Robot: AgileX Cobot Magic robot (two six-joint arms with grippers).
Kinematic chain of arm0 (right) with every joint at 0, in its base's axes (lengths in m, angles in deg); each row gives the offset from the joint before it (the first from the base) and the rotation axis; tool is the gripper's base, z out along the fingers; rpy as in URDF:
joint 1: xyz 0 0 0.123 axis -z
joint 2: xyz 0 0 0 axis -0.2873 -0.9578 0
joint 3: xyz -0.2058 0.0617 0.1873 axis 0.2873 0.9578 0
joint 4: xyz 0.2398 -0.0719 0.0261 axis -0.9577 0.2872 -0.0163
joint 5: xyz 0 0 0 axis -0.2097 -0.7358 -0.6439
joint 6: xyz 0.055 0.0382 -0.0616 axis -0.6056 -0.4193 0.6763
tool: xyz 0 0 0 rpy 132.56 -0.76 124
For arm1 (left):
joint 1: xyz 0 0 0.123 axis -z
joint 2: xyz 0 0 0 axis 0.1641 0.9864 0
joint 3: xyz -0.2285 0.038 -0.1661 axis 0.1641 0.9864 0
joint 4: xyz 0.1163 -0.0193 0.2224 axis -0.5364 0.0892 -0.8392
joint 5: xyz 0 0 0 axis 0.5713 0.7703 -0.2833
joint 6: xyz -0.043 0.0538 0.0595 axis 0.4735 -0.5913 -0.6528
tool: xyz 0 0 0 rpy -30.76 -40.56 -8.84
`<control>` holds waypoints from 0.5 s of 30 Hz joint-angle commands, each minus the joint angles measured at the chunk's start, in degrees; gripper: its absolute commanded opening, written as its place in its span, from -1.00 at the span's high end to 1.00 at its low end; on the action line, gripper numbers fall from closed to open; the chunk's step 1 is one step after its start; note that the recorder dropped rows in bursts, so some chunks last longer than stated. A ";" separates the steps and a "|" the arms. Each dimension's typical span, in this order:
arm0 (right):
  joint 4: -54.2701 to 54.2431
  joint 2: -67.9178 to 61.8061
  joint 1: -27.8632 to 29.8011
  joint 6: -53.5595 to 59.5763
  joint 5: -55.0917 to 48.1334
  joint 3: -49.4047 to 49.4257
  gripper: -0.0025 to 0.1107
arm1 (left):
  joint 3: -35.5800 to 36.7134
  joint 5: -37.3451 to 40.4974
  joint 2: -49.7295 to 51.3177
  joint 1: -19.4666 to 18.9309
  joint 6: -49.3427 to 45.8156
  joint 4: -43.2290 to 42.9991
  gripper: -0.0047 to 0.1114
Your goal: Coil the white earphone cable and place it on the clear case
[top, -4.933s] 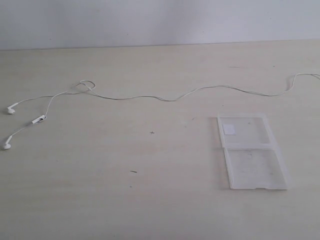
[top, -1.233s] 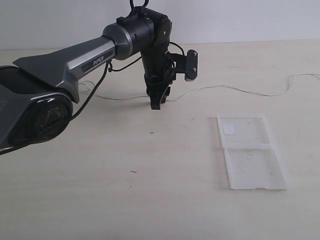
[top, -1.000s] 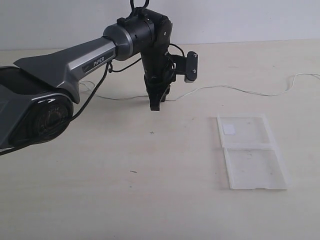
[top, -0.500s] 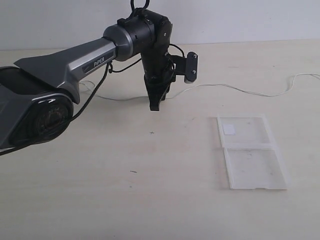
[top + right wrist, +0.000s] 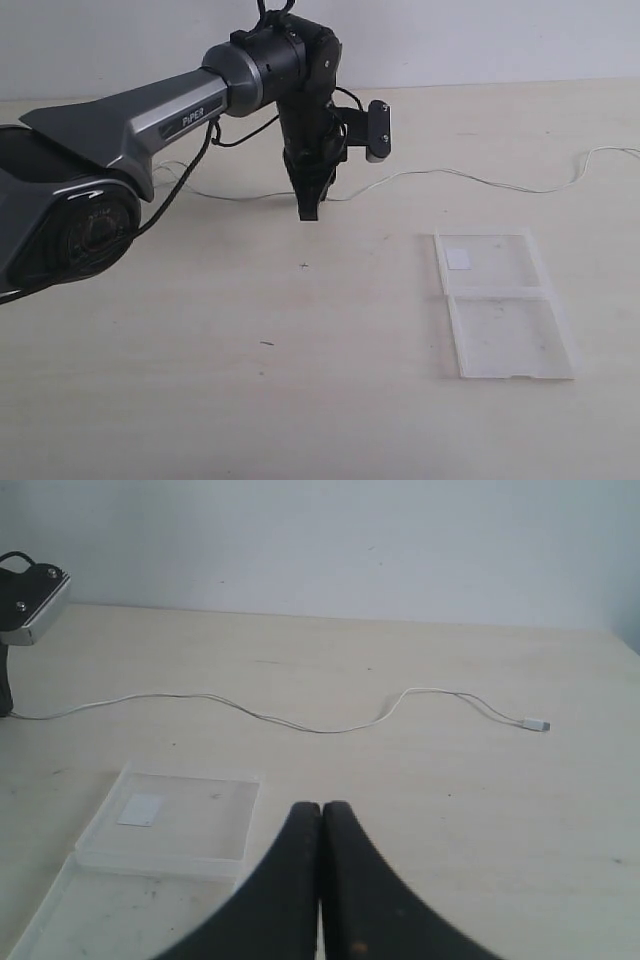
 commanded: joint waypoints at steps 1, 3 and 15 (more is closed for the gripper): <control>0.09 0.33 0.23 0.11 0.80 0.23 0.96 | 0.15 0.31 -2.27 -0.25 1.21 0.23 0.92; 0.09 0.33 0.23 0.11 0.80 0.23 0.96 | 0.15 0.31 -2.50 -0.25 1.43 0.23 0.92; 0.21 0.33 0.23 0.11 0.80 0.23 0.96 | 0.15 0.31 -2.64 -0.25 2.17 0.23 0.92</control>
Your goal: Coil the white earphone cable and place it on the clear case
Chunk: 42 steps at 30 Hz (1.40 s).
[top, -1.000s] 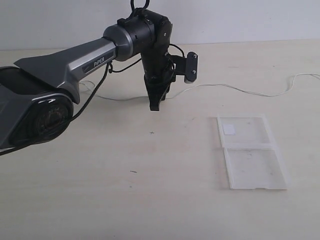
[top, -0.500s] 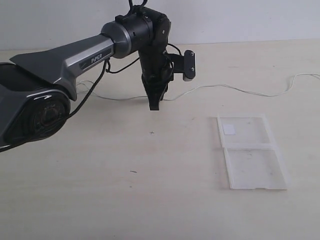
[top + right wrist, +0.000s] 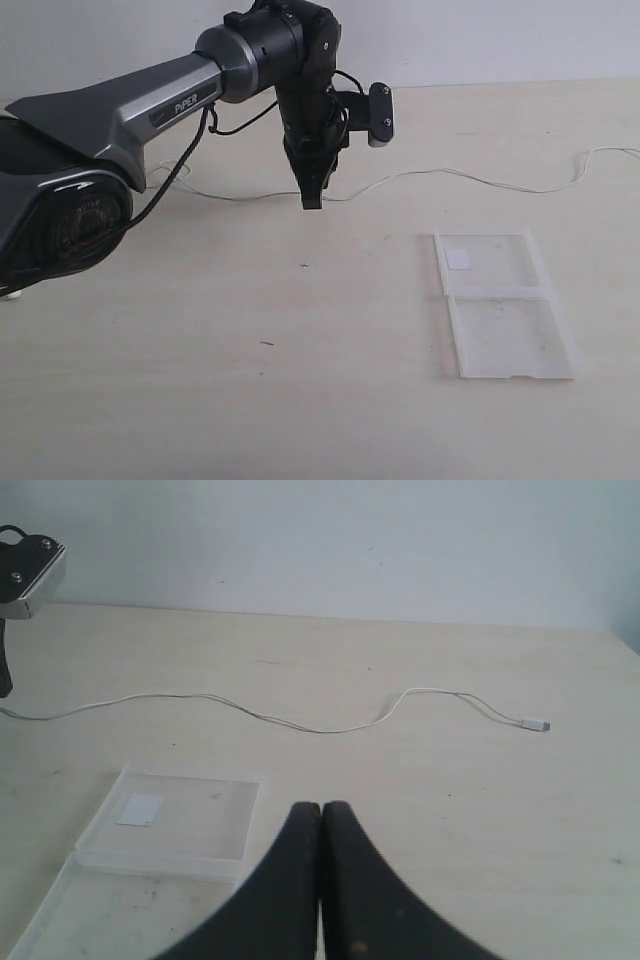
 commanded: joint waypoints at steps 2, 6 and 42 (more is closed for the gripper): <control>0.21 0.33 0.23 0.11 0.80 0.23 0.96 | 0.11 0.18 -0.86 -0.25 0.66 0.78 0.92; 0.21 0.33 0.23 0.11 0.80 0.23 0.96 | 0.11 0.18 -0.25 -0.25 1.28 1.18 0.79; 0.21 0.33 0.23 0.11 0.80 0.23 0.96 | 0.11 -0.93 3.43 -0.35 -3.65 1.84 0.48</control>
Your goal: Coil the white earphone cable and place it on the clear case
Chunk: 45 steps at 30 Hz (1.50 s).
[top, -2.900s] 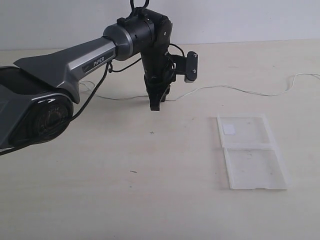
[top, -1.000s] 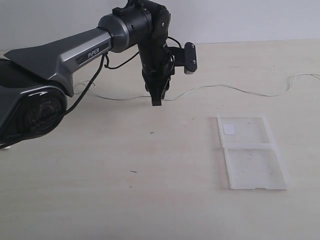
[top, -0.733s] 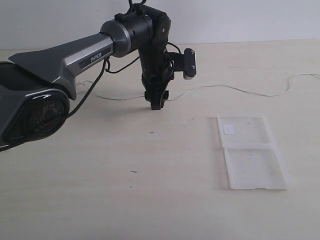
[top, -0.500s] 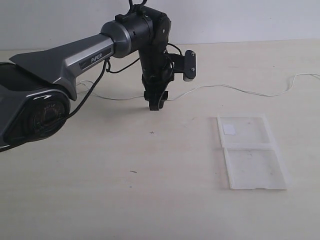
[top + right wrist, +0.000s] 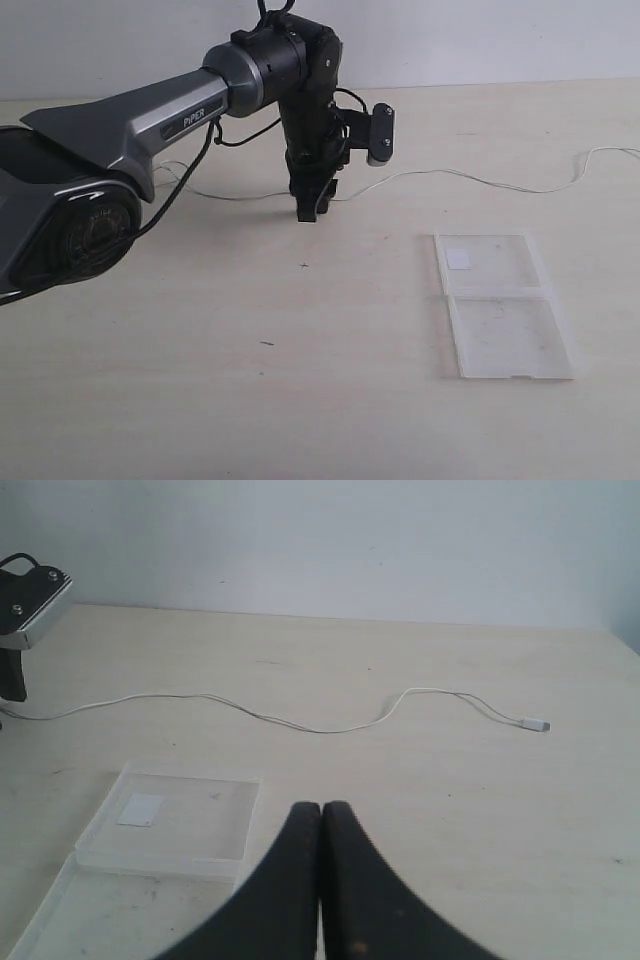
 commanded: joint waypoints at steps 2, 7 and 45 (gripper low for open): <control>0.21 0.33 0.23 0.11 0.80 0.23 0.96 | 0.22 -0.82 1.23 -0.35 2.27 0.62 0.60; 0.21 0.33 0.23 0.11 0.80 0.23 0.96 | 0.22 0.03 2.00 -0.35 3.16 0.62 0.66; 0.21 0.33 0.23 0.11 0.80 0.23 0.96 | 4.09 0.15 -9.52 -3.24 19.31 6.30 0.92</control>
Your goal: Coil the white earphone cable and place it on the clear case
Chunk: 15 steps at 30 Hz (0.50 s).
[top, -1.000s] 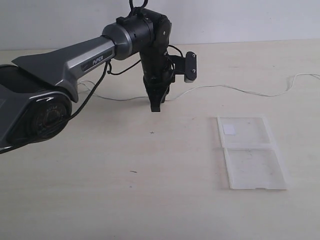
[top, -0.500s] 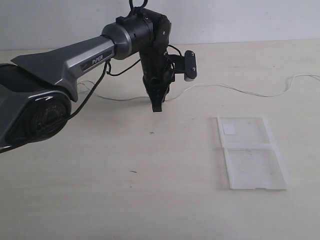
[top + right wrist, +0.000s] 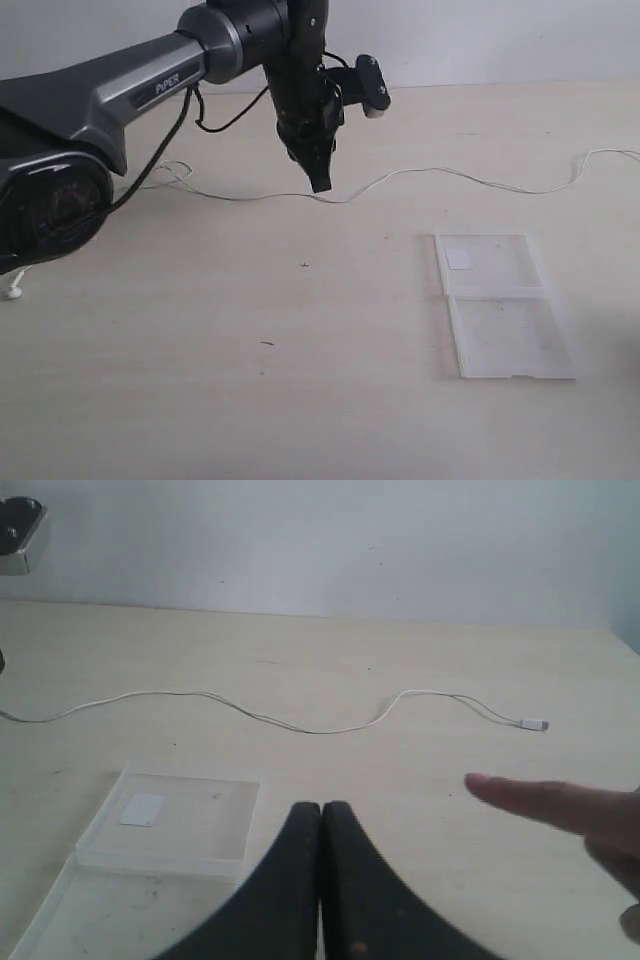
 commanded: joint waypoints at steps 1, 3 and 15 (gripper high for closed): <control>0.21 0.33 0.23 0.11 0.80 0.23 0.96 | 4.92 -0.03 -5.82 -2.21 4.31 6.94 0.92; 0.21 0.33 0.23 0.11 0.80 0.23 0.96 | 9.69 -0.03 -8.97 -2.35 5.76 7.65 0.92; 0.21 0.33 0.23 0.11 0.80 0.23 0.96 | 51.31 -28.57 -35.58 -4.49 27.75 7.65 0.92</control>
